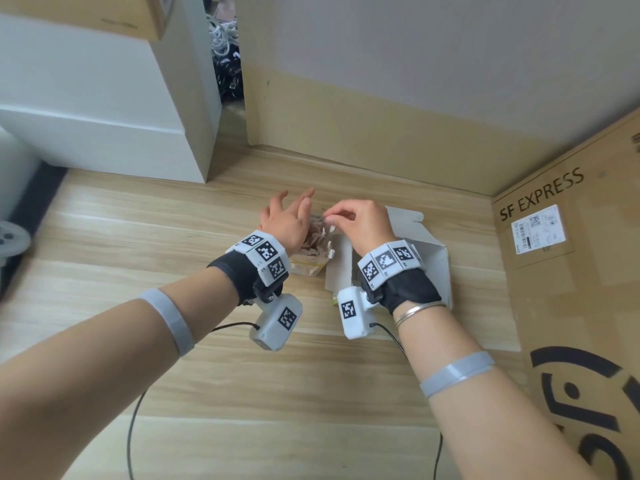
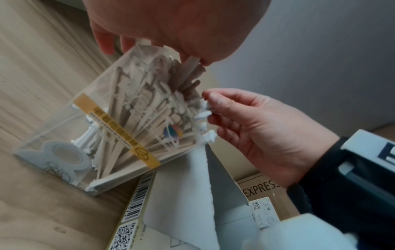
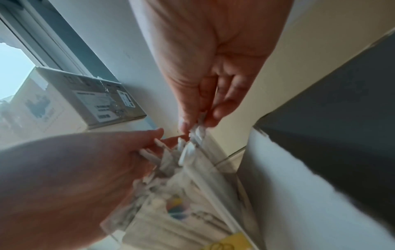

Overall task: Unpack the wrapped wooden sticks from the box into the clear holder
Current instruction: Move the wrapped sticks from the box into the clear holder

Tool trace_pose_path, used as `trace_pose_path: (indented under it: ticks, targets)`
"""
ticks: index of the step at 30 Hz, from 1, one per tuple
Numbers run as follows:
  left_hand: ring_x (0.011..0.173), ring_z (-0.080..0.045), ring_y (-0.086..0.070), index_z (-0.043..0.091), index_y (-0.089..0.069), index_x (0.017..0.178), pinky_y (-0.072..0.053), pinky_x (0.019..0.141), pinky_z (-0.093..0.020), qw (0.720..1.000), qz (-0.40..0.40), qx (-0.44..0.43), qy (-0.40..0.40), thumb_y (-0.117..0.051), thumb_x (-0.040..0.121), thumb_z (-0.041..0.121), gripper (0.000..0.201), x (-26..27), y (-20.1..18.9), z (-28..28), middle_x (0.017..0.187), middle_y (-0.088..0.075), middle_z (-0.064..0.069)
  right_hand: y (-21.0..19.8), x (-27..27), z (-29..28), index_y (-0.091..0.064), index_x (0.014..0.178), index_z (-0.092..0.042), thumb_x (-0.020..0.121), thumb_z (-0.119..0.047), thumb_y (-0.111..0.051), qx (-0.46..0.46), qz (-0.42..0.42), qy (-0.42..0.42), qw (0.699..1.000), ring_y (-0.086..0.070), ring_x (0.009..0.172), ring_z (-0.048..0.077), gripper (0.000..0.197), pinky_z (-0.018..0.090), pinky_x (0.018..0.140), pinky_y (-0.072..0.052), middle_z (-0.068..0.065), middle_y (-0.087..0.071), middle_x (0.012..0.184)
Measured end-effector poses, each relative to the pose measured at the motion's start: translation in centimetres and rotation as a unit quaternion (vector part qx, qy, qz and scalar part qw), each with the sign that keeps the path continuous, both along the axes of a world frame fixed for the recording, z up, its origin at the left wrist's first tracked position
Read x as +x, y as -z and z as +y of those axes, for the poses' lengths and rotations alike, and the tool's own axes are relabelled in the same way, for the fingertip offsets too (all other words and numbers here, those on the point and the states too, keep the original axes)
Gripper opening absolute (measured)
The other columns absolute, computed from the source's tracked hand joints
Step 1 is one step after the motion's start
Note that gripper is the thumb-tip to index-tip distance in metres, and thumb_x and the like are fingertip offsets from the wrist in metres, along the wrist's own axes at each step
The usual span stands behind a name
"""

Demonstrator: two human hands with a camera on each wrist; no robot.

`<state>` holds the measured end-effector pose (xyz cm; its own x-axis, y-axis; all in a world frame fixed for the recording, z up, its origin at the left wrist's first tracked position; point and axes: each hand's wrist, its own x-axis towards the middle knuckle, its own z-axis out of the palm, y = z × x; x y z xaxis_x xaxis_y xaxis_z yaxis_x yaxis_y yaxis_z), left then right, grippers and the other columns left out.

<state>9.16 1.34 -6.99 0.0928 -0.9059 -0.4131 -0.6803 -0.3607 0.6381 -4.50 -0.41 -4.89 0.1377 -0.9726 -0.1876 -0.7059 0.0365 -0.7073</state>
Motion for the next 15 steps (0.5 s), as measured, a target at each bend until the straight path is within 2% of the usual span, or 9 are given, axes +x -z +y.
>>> trace_pose_path:
  ticks: [4,7,9,11,15]
  targets:
    - [0.140,-0.035,-0.018,0.047,-0.019,0.143,-0.020,0.112,-0.052,0.998,-0.060,0.027,0.009,-0.023,0.099,0.038,0.045,-0.1,0.0,-0.3,0.157,-0.008,-0.004,0.5,0.5,-0.2,-0.071,0.078,-0.017,0.073,-0.016,-0.077,0.006,0.056,0.004,0.998,-0.046,0.087,0.010,0.008,0.024,0.079,-0.038,-0.004,-0.051,0.091]
    - [0.137,-0.035,-0.023,0.044,-0.018,0.144,-0.025,0.109,-0.049,0.995,-0.096,-0.003,0.021,-0.033,0.098,0.031,0.051,-0.5,0.1,-0.2,0.155,-0.010,-0.009,0.4,0.6,-0.5,-0.055,0.075,-0.022,0.072,-0.020,-0.077,0.040,0.074,-0.002,0.996,-0.043,0.066,0.009,0.022,0.022,0.058,-0.034,-0.008,-0.045,0.072]
    - [0.136,-0.033,-0.024,0.040,-0.024,0.143,-0.026,0.109,-0.048,0.996,-0.092,-0.006,0.009,-0.038,0.096,0.031,0.050,-0.5,0.1,-0.4,0.153,-0.015,-0.009,0.4,0.3,-0.6,-0.054,0.073,-0.021,0.074,-0.024,-0.076,0.064,0.072,-0.021,0.995,-0.039,0.055,0.007,0.022,0.021,0.051,-0.032,-0.009,-0.042,0.062]
    - [0.136,-0.031,-0.026,0.033,-0.036,0.139,-0.026,0.110,-0.046,0.997,-0.080,-0.008,-0.011,-0.039,0.093,0.031,0.046,-0.6,-0.3,-0.7,0.150,-0.023,-0.009,0.5,-0.4,-0.5,-0.057,0.073,-0.019,0.077,-0.027,-0.073,0.071,0.065,-0.023,0.995,-0.038,0.053,0.007,0.019,0.021,0.051,-0.032,-0.009,-0.043,0.059]
    - [0.134,-0.028,-0.030,0.025,-0.050,0.128,-0.028,0.110,-0.042,0.996,-0.063,-0.069,-0.006,-0.035,0.093,0.029,0.038,-1.6,-1.6,-1.0,0.145,-0.033,-0.009,0.3,-2.3,-0.3,-0.055,0.071,-0.019,0.086,-0.033,-0.063,0.061,0.074,0.000,0.995,-0.043,0.065,0.012,0.021,0.022,0.055,-0.034,-0.008,-0.046,0.064]
